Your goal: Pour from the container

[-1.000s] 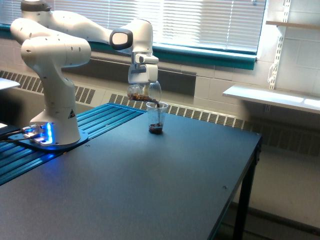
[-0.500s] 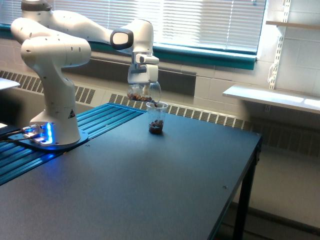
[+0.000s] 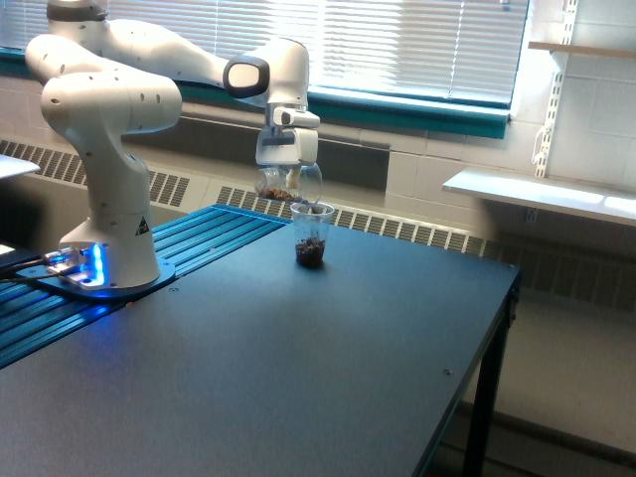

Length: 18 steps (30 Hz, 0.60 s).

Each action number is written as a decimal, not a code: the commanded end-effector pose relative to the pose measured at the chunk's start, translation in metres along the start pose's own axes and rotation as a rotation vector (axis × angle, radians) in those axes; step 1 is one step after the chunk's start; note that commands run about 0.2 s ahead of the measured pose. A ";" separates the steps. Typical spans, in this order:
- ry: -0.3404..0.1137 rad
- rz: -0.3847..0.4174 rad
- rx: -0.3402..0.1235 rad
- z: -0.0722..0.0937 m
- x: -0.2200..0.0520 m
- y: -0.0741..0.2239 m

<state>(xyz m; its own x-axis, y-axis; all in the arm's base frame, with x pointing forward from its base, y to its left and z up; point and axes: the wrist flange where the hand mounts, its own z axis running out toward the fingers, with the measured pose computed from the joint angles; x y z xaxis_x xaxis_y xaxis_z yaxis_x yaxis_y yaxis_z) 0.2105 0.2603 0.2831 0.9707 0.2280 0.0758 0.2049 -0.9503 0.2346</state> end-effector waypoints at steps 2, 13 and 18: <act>-0.024 -0.032 -0.006 0.002 0.002 -0.002; -0.035 -0.045 -0.007 0.002 0.003 -0.003; -0.044 -0.062 -0.006 0.003 0.004 -0.005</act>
<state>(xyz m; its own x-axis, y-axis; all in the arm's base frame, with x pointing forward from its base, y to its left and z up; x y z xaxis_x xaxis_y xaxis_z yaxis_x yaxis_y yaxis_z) 0.2133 0.2623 0.2810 0.9674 0.2489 0.0457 0.2312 -0.9427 0.2407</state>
